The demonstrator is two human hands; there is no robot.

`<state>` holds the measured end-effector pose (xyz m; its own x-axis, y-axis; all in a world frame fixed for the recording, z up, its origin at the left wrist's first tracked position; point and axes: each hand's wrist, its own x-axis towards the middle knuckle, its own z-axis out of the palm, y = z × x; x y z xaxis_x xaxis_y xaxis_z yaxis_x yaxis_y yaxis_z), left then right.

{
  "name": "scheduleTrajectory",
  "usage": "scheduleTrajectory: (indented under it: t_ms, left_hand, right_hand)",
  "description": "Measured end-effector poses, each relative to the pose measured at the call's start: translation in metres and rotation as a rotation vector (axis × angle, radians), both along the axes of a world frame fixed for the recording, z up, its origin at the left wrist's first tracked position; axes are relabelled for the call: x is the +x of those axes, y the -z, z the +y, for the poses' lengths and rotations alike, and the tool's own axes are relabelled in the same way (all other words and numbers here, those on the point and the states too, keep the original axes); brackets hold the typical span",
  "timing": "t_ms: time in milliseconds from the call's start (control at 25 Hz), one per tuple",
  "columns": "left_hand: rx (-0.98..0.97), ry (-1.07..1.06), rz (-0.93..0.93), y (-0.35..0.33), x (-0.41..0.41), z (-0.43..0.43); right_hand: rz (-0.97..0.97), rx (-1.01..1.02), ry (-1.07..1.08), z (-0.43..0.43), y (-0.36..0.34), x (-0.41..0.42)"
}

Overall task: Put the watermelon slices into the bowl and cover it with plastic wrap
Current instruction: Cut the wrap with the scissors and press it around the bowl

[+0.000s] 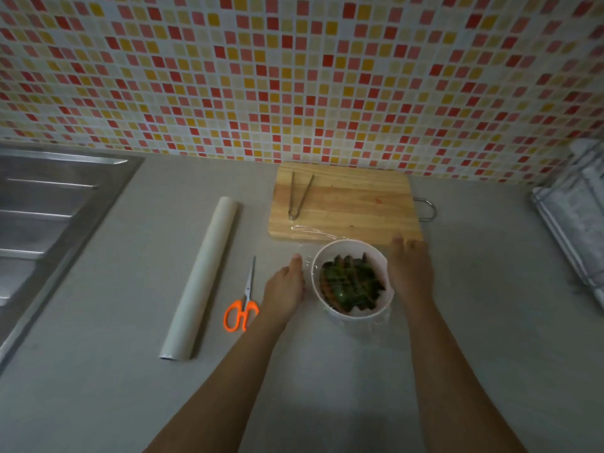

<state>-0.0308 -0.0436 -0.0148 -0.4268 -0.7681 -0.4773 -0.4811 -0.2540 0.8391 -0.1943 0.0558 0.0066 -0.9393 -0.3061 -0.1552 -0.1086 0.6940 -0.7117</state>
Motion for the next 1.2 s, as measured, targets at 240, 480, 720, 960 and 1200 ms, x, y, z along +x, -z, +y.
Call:
scheduleTrajectory:
  t_ms: [240,480,720,960,1200]
  left_hand:
    - [0.050,-0.082,0.030,0.016,-0.017,0.003]
    - [0.112,0.086,0.119,0.011,-0.023,-0.023]
    - [-0.058,0.102,0.125,0.018,-0.026,-0.019]
    - [-0.242,0.079,0.100,0.018,-0.030,-0.024]
    - [0.040,-0.026,0.108,0.016,-0.022,-0.026]
  right_hand:
    - [-0.362,-0.039,-0.207,0.020,0.029,-0.015]
    - [-0.492,0.053,-0.393,0.024,0.038,-0.017]
    - [-0.606,-0.060,-0.452,-0.020,0.034,-0.046]
    - [-0.453,-0.209,-0.376,-0.021,0.051,-0.053]
    - [-0.588,-0.350,-0.292,-0.023,0.054,-0.054]
